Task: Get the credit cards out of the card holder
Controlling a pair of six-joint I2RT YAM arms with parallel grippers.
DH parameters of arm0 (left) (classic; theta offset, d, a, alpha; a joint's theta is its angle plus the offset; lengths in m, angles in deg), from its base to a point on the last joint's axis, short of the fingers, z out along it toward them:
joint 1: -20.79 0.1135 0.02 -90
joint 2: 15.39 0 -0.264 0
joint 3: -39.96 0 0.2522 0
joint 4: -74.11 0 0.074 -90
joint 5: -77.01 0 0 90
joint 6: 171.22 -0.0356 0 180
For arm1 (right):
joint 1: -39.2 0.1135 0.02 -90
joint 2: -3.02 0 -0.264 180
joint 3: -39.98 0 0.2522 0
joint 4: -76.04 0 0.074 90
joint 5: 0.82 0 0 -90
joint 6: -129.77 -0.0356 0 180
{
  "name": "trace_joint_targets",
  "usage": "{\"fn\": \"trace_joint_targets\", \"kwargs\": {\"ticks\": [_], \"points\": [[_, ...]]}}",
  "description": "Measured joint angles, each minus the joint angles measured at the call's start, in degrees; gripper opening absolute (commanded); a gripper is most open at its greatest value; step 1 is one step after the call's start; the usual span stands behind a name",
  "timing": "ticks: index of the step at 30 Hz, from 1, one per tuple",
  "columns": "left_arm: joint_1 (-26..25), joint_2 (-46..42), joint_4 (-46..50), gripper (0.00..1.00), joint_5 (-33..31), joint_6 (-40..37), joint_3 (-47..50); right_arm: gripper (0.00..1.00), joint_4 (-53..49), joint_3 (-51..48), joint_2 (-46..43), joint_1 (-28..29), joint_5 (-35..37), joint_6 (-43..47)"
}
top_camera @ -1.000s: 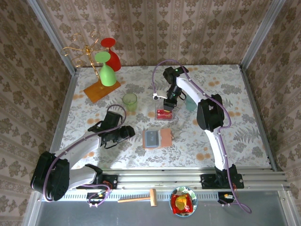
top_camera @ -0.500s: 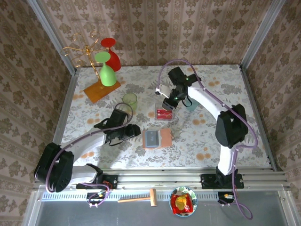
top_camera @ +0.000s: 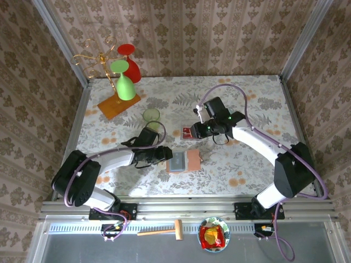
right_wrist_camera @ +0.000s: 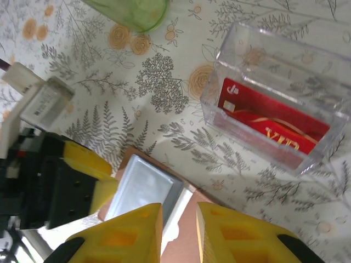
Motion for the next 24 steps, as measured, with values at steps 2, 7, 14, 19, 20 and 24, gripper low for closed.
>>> {"fn": "trace_joint_targets", "kwargs": {"ticks": [2, 7, 14, 19, 20, 24], "points": [[-0.1, 1.3, -0.3, 0.44, 0.3, 0.0, -0.3, 0.24, 0.7, -1.3, -1.2, 0.6, 0.0, -3.1], [-0.4, 3.0, -0.9, 0.44, 0.9, 0.0, -0.7, 0.23, 2.1, -3.7, -2.7, 2.5, 0.0, -9.1], [-0.4, 3.9, -1.4, 0.44, 1.2, 0.0, -1.4, 0.19, 1.9, -4.9, -2.7, 4.0, 0.0, -15.0], [-0.4, 3.9, -1.3, 0.44, 1.2, 0.0, -1.6, 0.20, 1.7, -5.2, -2.7, 4.5, -0.4, -19.1], [-0.4, 3.9, -1.3, 0.44, 1.2, 0.0, -1.7, 0.21, 1.7, -5.4, -2.7, 4.6, -0.6, -19.9], [-0.4, 3.6, -1.1, 0.44, 1.0, 0.0, -2.1, 0.24, 2.8, -7.0, -2.7, 5.8, -1.6, -23.0]]}}
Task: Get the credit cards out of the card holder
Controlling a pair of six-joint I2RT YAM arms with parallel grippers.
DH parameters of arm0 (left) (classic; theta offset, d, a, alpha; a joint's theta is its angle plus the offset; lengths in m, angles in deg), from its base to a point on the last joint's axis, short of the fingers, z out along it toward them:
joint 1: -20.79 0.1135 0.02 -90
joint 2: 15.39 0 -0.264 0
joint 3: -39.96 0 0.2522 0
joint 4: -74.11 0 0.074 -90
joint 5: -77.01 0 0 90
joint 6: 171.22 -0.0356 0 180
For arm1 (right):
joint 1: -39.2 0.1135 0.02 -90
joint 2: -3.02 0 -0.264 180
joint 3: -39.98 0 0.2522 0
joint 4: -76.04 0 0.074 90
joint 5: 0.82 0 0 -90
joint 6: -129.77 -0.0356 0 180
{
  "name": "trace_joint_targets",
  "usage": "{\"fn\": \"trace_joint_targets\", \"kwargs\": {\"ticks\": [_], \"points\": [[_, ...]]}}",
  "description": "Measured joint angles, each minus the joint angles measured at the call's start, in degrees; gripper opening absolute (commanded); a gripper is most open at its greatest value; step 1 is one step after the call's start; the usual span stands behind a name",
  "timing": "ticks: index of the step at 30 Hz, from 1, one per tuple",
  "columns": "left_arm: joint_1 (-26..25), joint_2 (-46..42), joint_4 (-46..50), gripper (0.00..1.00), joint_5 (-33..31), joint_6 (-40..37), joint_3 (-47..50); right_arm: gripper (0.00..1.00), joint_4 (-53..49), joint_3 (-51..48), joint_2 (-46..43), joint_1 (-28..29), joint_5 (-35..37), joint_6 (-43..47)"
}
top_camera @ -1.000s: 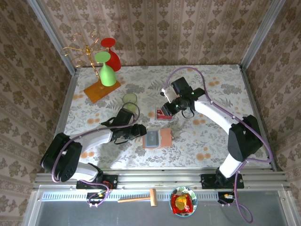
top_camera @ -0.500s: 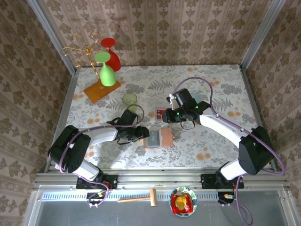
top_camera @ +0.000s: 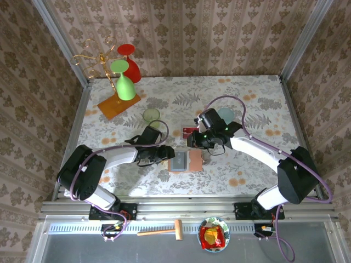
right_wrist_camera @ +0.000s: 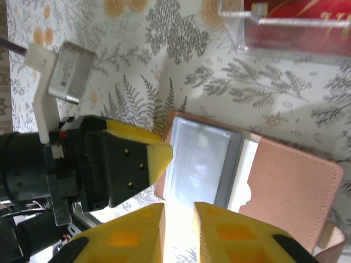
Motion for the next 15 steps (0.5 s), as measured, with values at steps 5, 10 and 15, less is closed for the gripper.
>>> {"fn": "trace_joint_targets", "kwargs": {"ticks": [5, 10, 15], "points": [[0.0, -3.0, 0.7, 0.38, -0.3, 0.1, 0.0, 0.25, 1.1, -1.3, 0.8, 1.6, -0.8, -3.0], [0.0, -3.7, 0.3, 0.25, -0.2, 1.2, 0.1, 0.24, 2.7, -1.6, 2.9, 2.8, -1.5, -5.0], [0.0, -2.7, -0.8, 0.13, 0.2, 2.1, 1.3, 0.24, 3.5, -1.6, 5.6, 3.8, -1.6, -6.2]]}}
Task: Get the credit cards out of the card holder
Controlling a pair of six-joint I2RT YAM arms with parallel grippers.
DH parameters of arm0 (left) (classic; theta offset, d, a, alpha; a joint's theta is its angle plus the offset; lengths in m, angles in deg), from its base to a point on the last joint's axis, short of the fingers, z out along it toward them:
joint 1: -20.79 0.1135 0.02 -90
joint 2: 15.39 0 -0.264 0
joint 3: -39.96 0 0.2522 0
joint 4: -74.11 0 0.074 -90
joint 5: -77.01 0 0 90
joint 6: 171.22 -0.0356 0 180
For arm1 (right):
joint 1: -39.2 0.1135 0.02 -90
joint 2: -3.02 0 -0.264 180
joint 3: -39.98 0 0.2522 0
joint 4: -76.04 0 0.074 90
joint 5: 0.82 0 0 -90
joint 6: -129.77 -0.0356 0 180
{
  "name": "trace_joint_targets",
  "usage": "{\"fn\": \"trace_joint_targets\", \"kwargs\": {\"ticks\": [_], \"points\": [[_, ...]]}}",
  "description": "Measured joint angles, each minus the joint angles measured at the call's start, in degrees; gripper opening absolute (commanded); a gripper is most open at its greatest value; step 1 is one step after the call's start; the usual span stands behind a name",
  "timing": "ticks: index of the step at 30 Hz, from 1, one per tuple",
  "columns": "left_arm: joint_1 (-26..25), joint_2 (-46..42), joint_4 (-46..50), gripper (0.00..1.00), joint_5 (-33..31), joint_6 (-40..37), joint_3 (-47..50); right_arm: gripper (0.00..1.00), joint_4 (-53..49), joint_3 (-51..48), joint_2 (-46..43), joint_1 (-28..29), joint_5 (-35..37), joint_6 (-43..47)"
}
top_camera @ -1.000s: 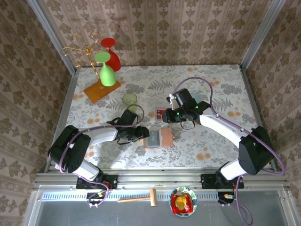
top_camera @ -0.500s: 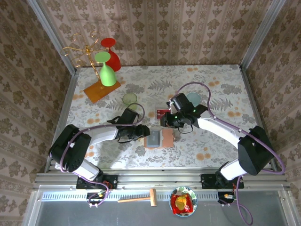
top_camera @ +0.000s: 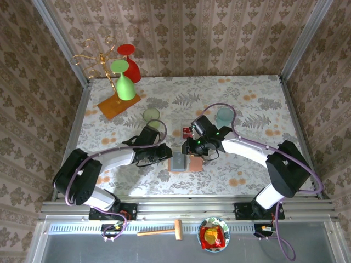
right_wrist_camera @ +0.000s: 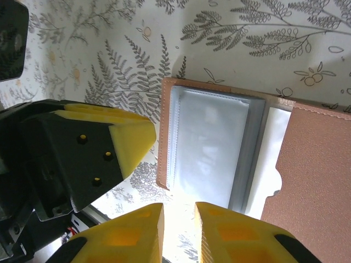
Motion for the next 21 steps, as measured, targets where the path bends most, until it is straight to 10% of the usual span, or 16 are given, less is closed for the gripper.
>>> {"fn": "trace_joint_targets", "kwargs": {"ticks": [21], "points": [[0.0, 1.7, -1.1, 0.08, 0.3, 0.1, 3.1, 0.23, 2.1, 0.0, 6.9, 2.3, -0.2, -1.7]]}}
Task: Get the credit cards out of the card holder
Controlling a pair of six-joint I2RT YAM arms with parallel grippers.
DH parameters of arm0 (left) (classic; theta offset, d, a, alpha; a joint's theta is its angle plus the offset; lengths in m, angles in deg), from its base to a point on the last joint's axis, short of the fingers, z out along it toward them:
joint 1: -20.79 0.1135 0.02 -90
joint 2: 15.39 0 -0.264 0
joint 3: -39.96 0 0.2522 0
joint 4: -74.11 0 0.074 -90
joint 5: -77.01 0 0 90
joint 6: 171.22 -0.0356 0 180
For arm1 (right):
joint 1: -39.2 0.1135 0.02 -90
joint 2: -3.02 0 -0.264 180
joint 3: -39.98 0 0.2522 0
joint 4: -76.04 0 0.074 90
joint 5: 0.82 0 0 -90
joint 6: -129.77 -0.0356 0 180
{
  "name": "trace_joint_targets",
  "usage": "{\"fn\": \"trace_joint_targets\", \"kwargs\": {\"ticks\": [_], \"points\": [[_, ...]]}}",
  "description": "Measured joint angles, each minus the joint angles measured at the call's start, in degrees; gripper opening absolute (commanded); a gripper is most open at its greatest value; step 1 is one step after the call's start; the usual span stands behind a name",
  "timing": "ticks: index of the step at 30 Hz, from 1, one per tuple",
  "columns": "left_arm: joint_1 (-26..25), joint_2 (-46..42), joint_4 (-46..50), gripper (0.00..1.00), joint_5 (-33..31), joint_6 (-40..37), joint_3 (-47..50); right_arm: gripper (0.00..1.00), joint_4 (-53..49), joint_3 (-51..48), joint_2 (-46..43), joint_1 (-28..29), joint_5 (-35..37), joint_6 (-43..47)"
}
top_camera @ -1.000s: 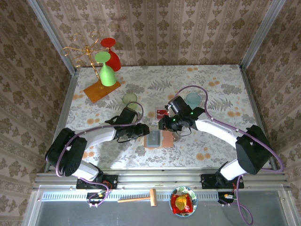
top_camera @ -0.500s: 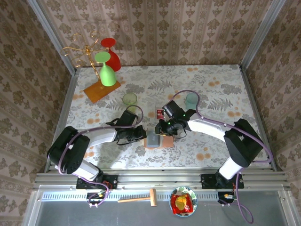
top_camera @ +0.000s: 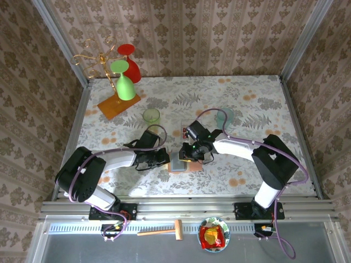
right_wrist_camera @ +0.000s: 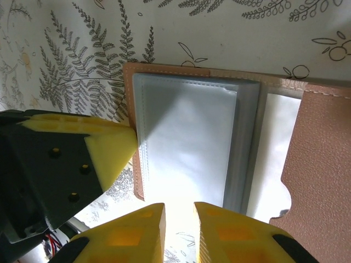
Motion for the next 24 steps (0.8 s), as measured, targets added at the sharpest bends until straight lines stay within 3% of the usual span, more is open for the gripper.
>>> {"fn": "trace_joint_targets", "kwargs": {"ticks": [24], "points": [[0.1, 0.0, -0.1, 0.08, 0.0, 0.0, 0.1, 0.22, 0.7, 0.7, 4.2, 0.2, -0.9, 0.0]]}}
